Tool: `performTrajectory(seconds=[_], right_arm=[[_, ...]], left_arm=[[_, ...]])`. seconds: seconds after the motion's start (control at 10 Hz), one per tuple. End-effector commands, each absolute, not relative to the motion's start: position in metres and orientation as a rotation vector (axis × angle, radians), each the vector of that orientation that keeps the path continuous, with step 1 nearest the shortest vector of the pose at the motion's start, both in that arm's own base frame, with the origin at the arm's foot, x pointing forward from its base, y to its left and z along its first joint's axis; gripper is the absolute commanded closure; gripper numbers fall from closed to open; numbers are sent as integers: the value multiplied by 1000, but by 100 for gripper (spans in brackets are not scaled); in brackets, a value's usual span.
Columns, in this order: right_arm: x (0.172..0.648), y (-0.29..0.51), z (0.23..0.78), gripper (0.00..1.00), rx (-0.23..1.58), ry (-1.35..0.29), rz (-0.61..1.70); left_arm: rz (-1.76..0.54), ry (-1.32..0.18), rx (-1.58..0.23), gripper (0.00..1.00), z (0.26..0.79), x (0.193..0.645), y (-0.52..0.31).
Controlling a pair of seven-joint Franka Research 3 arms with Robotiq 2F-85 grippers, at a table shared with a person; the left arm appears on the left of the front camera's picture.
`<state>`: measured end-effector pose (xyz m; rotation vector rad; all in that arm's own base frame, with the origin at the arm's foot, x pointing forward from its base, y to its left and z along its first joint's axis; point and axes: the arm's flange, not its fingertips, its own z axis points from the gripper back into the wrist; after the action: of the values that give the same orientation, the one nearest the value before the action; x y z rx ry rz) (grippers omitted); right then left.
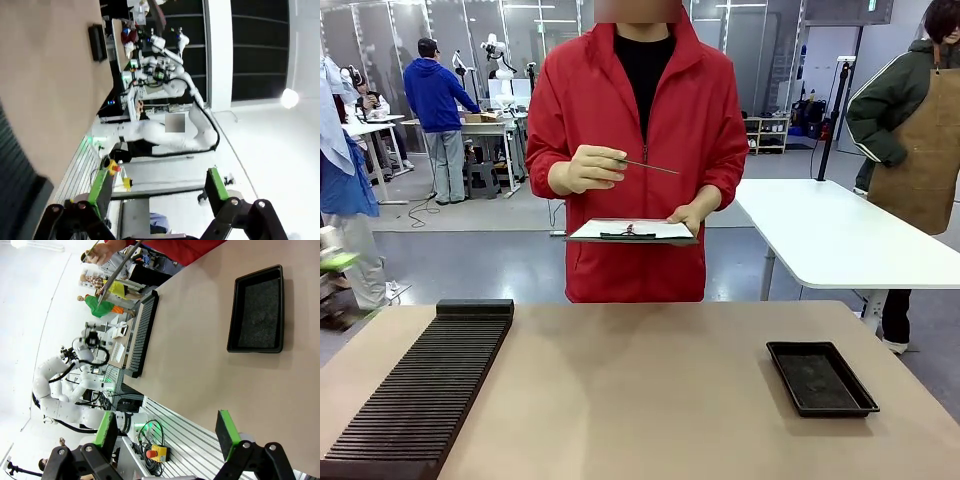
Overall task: Inspect the PCB.
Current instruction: Pick up the Blank PCB that the human is holding.
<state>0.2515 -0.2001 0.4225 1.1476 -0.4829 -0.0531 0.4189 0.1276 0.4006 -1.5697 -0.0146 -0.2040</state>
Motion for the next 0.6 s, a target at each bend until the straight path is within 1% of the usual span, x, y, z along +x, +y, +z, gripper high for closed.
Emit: performTrajectory(seconds=[0.0, 0.2, 0.3, 0.5], right_arm=[[251, -202, 423, 0, 1151, -501, -37], [251, -202, 423, 0, 1151, -501, -37], [251, -202, 423, 0, 1151, -501, -37], [251, -202, 423, 0, 1151, -501, -37]], left_arm=[[-281, -83, -1534, 4, 385, 369, 159], [-231, -142, -1599, 4, 362, 324, 209], [-188, -171, -1620, 4, 355, 311, 228], [-130, -221, -1659, 4, 345, 304, 250]])
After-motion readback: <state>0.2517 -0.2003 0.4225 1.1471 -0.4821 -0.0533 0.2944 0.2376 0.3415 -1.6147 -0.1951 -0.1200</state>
